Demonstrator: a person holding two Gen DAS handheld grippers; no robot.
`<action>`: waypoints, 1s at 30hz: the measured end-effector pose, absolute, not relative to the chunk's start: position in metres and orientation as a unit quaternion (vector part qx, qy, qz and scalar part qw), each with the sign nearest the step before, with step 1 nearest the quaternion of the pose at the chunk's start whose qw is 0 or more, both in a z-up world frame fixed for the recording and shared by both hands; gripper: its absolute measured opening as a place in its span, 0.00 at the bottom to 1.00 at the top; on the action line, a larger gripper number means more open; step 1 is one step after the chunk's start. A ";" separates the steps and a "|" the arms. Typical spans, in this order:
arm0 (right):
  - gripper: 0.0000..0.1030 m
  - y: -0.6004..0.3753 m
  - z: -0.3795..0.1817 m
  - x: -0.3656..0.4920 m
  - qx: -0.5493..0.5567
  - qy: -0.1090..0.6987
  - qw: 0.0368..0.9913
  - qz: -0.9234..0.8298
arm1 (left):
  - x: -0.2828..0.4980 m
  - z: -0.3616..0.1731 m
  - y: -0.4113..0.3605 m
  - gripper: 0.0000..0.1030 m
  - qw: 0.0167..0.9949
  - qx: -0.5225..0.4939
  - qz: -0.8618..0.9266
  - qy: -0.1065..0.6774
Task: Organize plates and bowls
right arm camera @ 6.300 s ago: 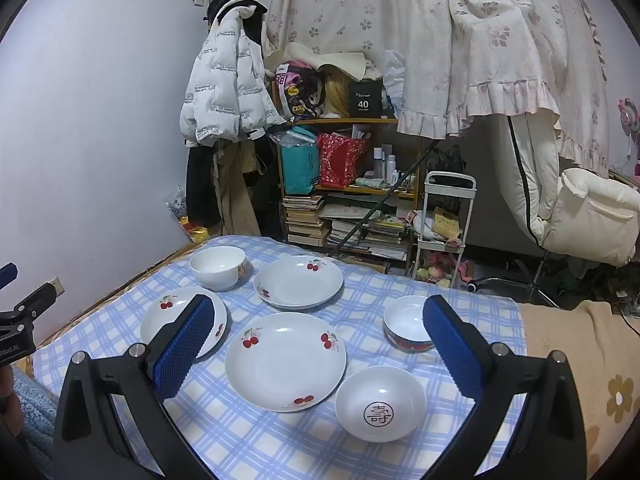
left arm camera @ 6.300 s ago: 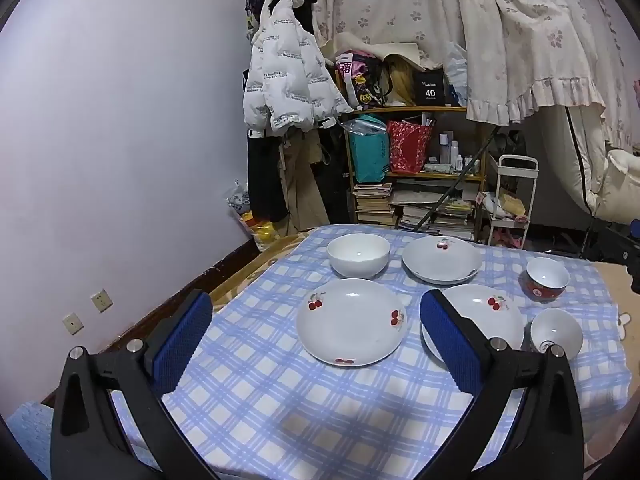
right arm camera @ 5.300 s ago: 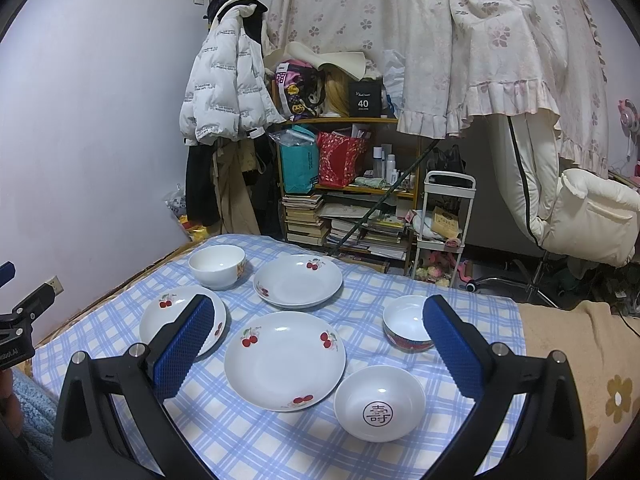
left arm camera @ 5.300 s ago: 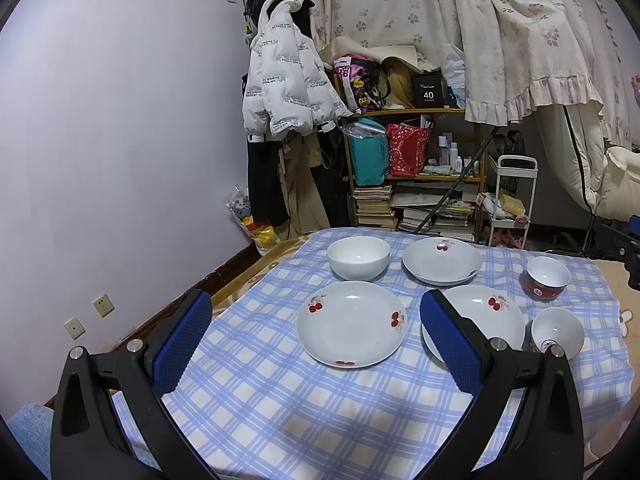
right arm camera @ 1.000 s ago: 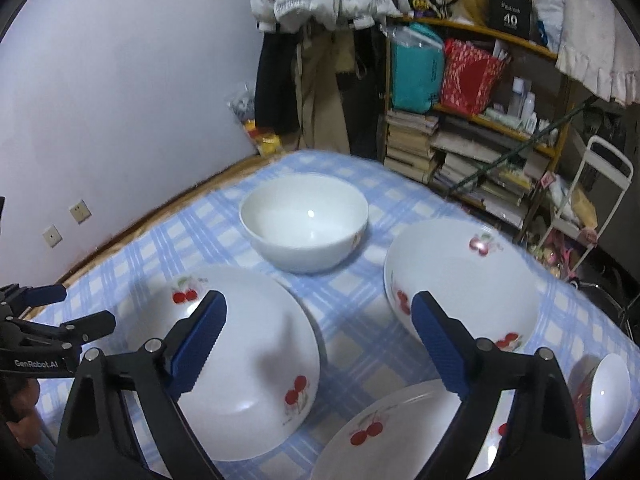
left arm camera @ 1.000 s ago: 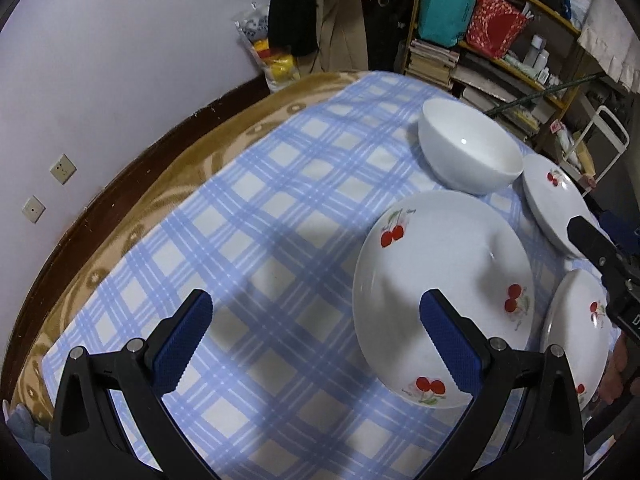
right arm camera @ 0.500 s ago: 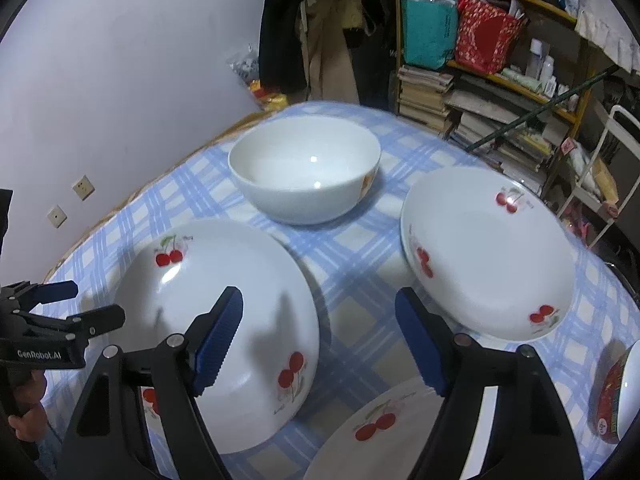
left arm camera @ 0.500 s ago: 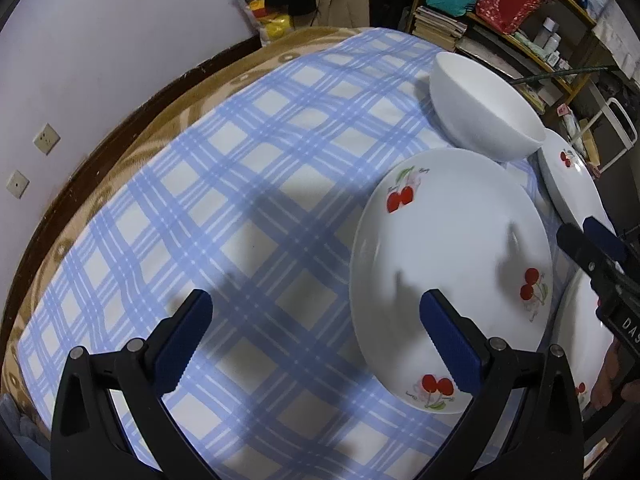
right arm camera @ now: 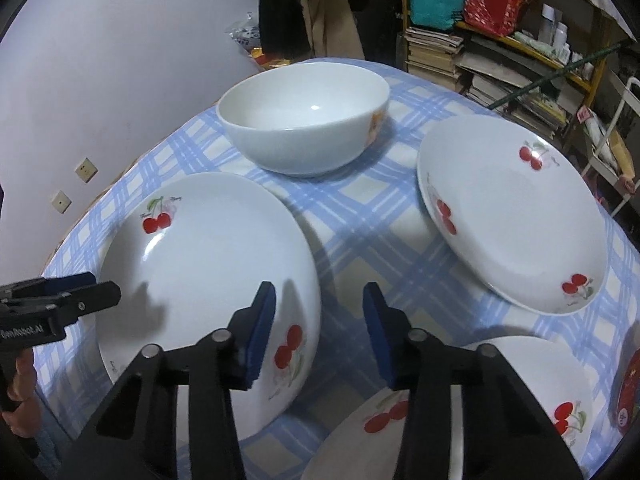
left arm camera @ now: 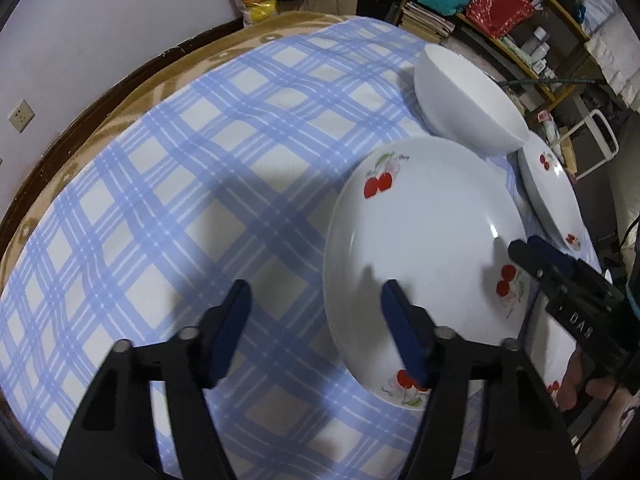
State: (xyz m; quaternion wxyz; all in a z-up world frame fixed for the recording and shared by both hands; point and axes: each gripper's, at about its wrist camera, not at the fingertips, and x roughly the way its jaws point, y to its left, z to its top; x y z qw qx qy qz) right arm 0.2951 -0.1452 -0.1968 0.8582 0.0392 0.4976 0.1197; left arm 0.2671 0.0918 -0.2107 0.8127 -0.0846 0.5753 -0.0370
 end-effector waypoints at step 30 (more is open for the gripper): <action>0.08 -0.146 -0.190 0.264 0.041 0.523 0.837 0.155 | 0.255 -0.212 0.079 0.19 0.795 -0.085 -0.061 0.598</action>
